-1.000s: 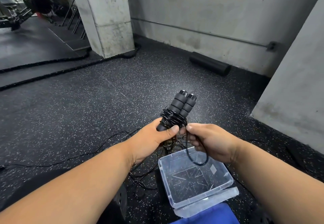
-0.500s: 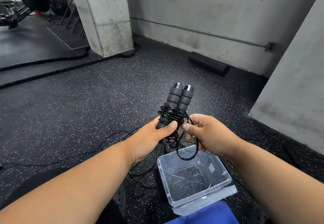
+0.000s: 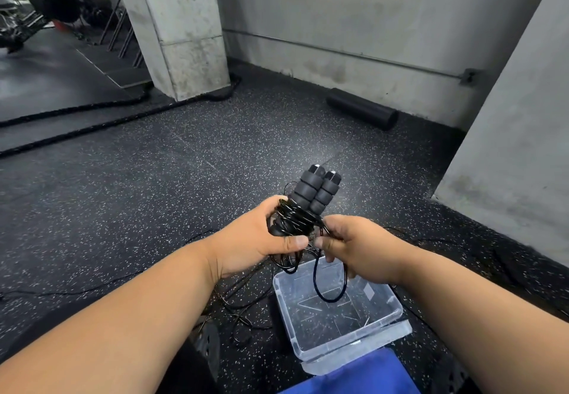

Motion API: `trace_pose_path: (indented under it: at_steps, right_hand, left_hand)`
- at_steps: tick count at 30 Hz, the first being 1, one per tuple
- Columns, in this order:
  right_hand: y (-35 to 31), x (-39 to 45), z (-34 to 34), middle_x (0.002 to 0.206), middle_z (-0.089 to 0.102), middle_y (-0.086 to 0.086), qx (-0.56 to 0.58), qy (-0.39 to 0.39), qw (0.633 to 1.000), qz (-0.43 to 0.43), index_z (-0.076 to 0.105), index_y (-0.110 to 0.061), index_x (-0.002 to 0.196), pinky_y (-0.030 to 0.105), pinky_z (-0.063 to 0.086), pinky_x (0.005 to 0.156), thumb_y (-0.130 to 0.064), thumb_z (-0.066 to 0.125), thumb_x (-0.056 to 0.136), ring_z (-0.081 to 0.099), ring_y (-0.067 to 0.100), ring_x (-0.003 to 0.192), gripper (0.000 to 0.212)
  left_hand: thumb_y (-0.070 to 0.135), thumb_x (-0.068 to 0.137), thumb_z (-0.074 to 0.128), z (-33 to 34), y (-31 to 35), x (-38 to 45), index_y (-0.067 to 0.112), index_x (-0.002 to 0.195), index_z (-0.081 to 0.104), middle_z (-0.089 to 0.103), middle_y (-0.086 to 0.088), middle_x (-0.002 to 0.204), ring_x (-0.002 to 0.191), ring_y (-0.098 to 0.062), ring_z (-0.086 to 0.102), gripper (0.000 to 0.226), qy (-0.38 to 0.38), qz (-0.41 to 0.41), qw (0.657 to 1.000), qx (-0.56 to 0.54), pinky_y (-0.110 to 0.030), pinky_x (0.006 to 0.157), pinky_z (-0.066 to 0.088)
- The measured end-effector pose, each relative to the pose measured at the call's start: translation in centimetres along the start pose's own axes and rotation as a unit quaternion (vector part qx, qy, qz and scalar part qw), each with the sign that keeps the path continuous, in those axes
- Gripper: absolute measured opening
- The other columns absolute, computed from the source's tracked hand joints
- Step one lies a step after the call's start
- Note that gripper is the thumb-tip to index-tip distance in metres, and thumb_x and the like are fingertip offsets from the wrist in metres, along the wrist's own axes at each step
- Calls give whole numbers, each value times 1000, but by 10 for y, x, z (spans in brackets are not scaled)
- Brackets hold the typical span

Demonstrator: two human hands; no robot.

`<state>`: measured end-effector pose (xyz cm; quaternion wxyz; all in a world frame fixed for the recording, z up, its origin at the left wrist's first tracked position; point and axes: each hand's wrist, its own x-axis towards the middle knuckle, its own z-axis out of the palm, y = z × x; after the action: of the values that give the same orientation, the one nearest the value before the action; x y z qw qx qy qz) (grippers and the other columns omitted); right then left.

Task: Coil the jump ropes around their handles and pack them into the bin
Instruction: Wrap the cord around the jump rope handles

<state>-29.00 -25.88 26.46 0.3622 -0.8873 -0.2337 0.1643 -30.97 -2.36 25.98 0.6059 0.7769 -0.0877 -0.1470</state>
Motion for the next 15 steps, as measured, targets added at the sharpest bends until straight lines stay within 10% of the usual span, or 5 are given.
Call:
trace_pose_path:
  at_steps: [9, 15]
  right_hand:
    - [-11, 4, -6, 76, 70, 4, 377, 44, 919, 106, 65, -1, 100, 28, 59, 59, -9, 66, 98, 66, 18, 63, 8]
    - [-10, 7, -9, 84, 74, 8, 543, 12, 831, 122, 64, -2, 104, 26, 63, 66, -9, 64, 95, 70, 16, 72, 11]
  left_hand:
    - [47, 82, 86, 4, -4, 2, 27, 140, 50, 75, -3, 126, 123, -21, 69, 72, 33, 9, 999, -40, -45, 111, 51]
    - [40, 86, 84, 13, -5, 3, 23, 136, 53, 75, 1, 118, 109, -16, 71, 61, 49, 14, 995, -89, -29, 87, 58]
